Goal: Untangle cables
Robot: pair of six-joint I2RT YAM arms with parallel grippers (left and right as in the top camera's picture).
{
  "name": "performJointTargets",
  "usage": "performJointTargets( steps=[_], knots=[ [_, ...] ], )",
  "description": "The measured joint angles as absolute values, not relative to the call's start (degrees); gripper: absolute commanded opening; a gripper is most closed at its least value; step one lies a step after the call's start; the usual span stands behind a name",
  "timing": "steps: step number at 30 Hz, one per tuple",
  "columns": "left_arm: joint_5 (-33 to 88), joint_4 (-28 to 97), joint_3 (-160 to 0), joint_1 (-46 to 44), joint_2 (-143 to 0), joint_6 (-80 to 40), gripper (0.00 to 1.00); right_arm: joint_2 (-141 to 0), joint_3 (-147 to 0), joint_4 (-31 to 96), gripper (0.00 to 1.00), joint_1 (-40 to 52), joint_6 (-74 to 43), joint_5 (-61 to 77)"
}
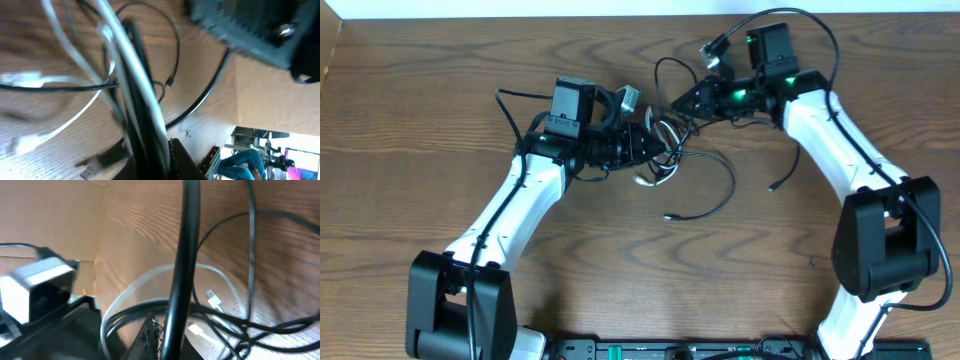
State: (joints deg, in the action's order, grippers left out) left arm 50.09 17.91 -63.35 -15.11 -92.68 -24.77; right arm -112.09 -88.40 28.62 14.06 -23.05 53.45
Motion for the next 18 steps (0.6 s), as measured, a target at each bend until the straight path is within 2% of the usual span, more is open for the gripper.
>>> performJointTargets(
  steps=[13, 14, 18],
  knots=[
    [49.2, 22.1, -63.4, -16.4, -92.7, -27.7, 0.17, -112.1, -88.4, 24.7, 0.01, 14.1, -23.9, 53.5],
    [49.2, 22.1, -63.4, -16.7, -92.7, -28.4, 0.23, -112.1, -88.4, 24.7, 0.01, 14.3, -23.9, 53.0],
    [49.4, 23.8, -63.4, -17.5, -92.7, -29.9, 0.26, -112.1, -88.4, 23.4, 0.01, 14.9, -24.3, 51.8]
  ],
)
